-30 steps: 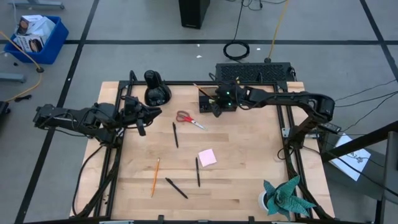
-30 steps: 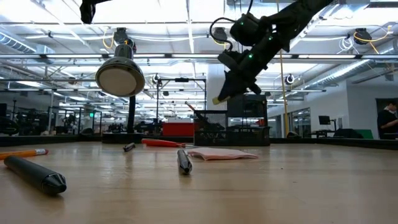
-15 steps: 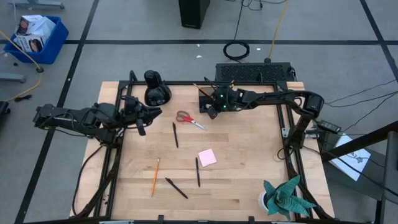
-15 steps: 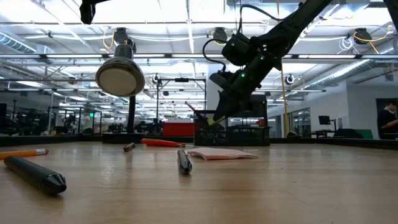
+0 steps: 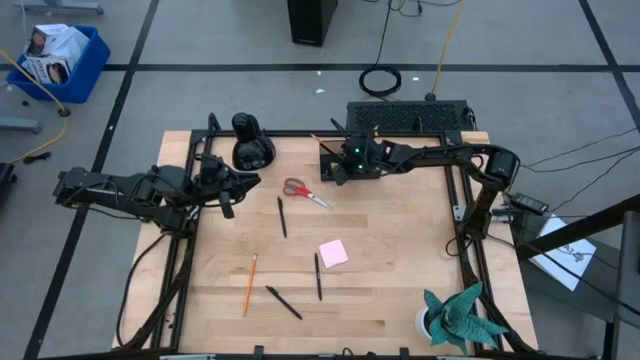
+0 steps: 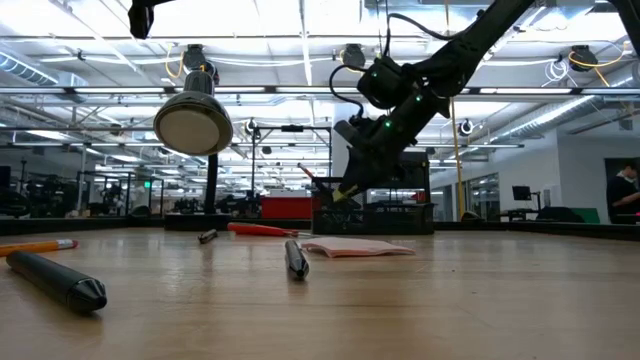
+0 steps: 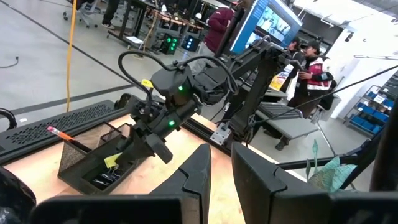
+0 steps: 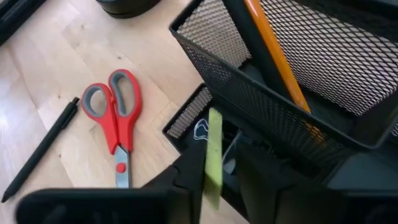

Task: Pick and place office supplies into organizer
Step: Put the yellow eraser into the black desk organizer, then put the pink sticky notes into the black desk organizer

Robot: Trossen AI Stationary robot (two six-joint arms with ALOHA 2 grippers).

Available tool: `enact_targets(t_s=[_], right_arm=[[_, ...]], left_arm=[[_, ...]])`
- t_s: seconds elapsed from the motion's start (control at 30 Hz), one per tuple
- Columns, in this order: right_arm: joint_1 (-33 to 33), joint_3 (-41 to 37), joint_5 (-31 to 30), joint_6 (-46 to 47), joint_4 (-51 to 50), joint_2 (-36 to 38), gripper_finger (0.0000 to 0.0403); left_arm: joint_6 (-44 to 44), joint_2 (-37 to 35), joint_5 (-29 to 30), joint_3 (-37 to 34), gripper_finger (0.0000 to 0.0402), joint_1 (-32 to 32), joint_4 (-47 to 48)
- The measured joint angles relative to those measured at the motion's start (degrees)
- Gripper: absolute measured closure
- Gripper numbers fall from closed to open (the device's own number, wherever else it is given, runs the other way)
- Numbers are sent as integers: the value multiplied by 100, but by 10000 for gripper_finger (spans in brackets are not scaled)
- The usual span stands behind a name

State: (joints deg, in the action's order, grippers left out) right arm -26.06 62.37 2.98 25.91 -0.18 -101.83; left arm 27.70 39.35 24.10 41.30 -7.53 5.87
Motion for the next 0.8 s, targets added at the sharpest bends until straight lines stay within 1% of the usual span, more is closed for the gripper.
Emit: enact_targets(t_s=[0.17, 0.3, 0.4, 0.53, 0.57, 0.7, 0.8], right_arm=[[-16, 2, 13, -25, 39, 1, 281], [-16, 2, 17, -120, 151, 1, 264], [-5, 2, 66, -271, 274, 3, 263], [60, 2, 775, -660, 567, 204, 271], [118, 2, 836, -683, 648, 300, 273], [340, 7, 772, -769, 730, 604, 277], [477, 4, 628, -844, 735, 795, 277]], left_arm=[[1, 0, 0, 0, 334, 0, 0], [1, 0, 0, 0, 334, 0, 0], [0, 0, 0, 0, 334, 0, 0], [0, 0, 0, 0, 334, 0, -2], [0, 2, 0, 0, 334, 1, -2], [-9, 0, -3, 0, 334, 0, -6], [312, 0, -55, 0, 334, 0, 152]])
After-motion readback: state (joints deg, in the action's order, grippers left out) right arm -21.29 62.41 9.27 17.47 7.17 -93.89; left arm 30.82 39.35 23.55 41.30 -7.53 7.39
